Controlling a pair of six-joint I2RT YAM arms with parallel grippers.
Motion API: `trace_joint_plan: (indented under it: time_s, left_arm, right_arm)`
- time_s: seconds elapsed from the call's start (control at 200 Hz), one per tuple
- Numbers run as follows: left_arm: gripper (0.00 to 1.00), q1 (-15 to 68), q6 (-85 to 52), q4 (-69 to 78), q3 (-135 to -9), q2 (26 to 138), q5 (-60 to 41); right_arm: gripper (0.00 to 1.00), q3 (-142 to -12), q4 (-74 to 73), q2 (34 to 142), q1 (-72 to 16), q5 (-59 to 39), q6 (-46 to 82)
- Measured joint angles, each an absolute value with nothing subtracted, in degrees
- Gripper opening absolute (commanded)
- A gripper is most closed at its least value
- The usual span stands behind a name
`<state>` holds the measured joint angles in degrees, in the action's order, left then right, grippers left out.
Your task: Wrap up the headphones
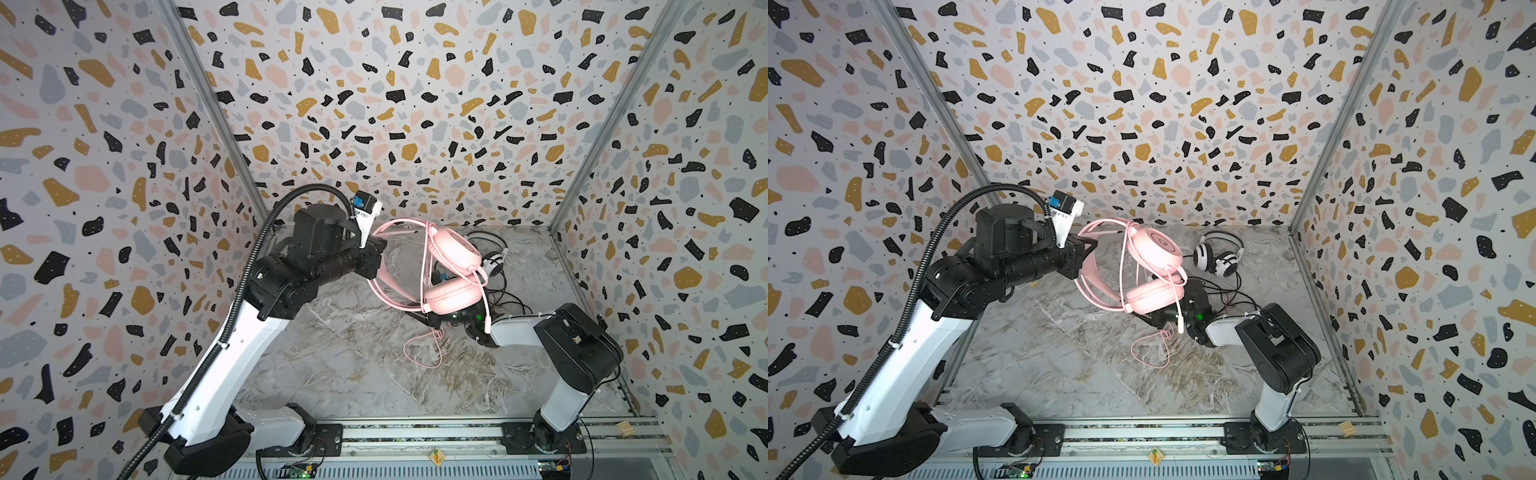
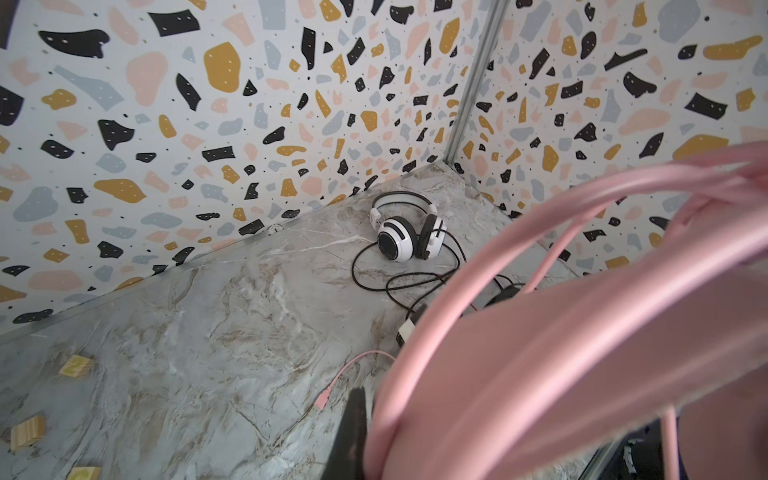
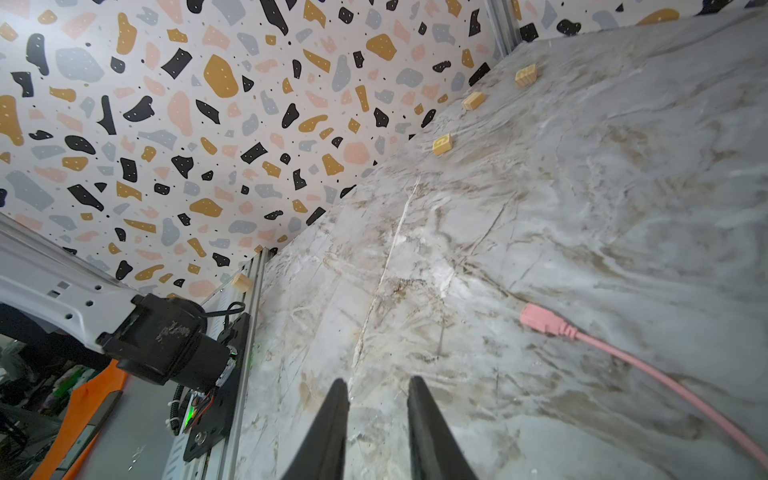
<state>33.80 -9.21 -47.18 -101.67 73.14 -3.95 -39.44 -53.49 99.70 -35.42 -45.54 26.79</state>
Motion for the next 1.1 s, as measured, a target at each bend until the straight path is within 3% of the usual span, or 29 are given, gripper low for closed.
trace_joint_plan:
  time_s: [0.546,0.776,1.101]
  left_arm:
    - [0.0,15.1,-23.9,-32.9,-101.1,75.8,-8.3]
    - [0.0,14.7,-26.7,-31.2,-100.4,78.8,-11.1]
    - [0.0,14.7,-26.5,-34.3,-105.8,80.2,-11.8]
  right_arm:
    - [0.13,-26.7,-60.4,95.9,-38.2,-43.0,29.4]
    - [0.45,-29.7,-53.0,92.6,-38.8,-39.0,25.6]
    - [0.58,-43.5,-45.5,104.2,-41.5,-36.4,21.3]
